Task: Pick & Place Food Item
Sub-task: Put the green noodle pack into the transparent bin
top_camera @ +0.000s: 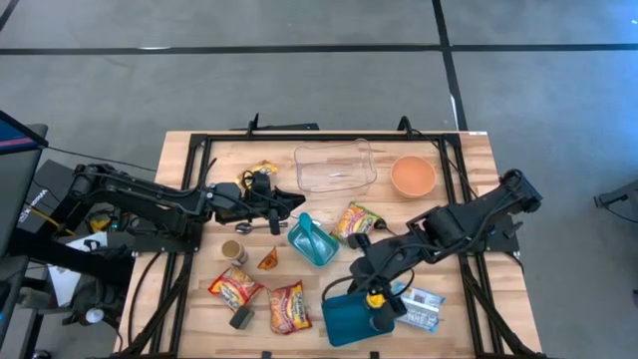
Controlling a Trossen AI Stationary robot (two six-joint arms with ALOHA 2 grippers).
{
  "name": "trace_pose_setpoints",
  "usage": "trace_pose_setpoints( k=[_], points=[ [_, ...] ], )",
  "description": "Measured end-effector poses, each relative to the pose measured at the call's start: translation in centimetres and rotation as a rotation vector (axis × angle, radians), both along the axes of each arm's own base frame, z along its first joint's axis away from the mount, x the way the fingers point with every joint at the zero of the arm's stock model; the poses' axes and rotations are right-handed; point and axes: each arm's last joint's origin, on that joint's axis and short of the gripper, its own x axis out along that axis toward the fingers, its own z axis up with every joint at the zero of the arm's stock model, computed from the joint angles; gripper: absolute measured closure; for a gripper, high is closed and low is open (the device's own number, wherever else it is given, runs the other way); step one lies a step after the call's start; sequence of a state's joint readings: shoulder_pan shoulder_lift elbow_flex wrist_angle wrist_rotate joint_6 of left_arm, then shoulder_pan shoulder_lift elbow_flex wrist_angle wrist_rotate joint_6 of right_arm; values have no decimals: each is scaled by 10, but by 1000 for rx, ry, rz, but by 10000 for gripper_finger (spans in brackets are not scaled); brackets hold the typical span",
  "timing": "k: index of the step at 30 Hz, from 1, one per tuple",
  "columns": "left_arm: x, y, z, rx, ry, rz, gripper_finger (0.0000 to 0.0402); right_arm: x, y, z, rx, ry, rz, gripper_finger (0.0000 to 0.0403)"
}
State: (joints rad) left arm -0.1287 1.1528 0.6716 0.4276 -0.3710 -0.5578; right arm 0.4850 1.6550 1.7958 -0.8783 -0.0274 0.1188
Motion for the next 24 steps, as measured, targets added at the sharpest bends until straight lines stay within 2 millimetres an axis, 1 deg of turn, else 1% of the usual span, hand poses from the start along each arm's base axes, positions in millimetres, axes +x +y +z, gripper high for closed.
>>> trace_pose_setpoints(
  k=[7, 11, 18, 24],
  points=[
    [0, 0, 0, 0, 0, 5, 366, -10, -13, 4, -26, 7, -4, 399],
    [0, 0, 0, 0, 0, 4, 366, -24, -27, 0, -7, -25, -22, 399],
    [0, 0, 0, 0, 0, 4, 366, -65, -59, -17, 66, -69, -105, 399],
    [0, 0, 0, 0, 0, 3, 366, -102, -84, -39, 136, -40, -212, 399]
  ],
)
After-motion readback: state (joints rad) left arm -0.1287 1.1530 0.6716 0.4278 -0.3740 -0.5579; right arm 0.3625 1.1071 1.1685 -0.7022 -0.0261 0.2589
